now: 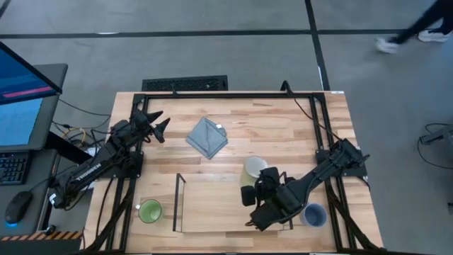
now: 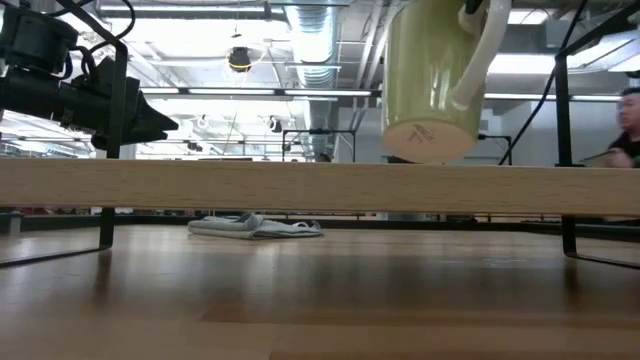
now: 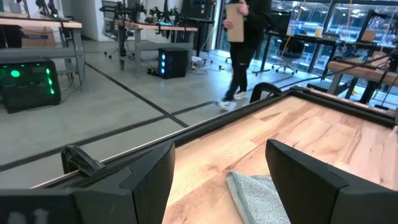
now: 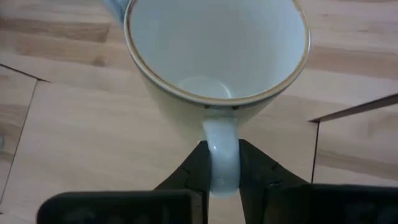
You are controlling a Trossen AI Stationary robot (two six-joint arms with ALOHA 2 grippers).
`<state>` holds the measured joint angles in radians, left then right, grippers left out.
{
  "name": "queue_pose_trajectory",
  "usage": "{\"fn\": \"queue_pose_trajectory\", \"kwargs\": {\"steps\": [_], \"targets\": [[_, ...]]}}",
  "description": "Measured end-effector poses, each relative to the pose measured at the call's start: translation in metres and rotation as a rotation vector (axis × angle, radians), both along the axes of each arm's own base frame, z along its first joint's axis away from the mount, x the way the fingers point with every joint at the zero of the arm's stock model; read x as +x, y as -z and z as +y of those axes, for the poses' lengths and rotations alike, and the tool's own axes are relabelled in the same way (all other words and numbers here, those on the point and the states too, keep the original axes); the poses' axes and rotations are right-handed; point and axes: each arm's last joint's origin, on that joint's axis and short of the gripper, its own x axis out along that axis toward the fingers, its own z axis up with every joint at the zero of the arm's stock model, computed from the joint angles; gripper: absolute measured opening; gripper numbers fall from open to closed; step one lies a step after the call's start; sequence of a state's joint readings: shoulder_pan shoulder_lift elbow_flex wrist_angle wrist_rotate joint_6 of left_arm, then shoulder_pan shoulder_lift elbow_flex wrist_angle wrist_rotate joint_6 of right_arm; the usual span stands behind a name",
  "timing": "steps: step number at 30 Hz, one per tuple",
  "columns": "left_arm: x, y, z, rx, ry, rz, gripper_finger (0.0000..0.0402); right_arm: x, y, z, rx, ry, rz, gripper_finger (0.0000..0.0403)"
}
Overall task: Stack small to large cups/mugs on shelf
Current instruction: Put the light green mug on the shelf
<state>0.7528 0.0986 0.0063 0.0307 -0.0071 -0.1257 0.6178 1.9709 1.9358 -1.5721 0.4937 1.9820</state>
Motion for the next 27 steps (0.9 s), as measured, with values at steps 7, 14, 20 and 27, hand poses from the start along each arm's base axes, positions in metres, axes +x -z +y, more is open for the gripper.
{"fn": "queue_pose_trajectory", "kwargs": {"steps": [7,14,20,27], "targets": [[0.0,0.0,0.0,0.0,0.0,0.0,0.0243,-0.003,0.001,0.005,0.052,-0.002,0.033,0.0065],[0.0,0.0,0.0,0.0,0.0,0.0,0.0243,-0.011,0.003,0.016,0.101,0.018,0.046,0.0065],[0.0,0.0,0.0,0.001,0.0,-0.002,0.0243,-0.007,0.022,0.026,0.103,0.029,0.109,0.0065],[0.0,0.0,0.0,0.001,-0.003,-0.002,0.0243,-0.009,0.031,0.036,0.087,0.044,0.109,0.0065]]}}
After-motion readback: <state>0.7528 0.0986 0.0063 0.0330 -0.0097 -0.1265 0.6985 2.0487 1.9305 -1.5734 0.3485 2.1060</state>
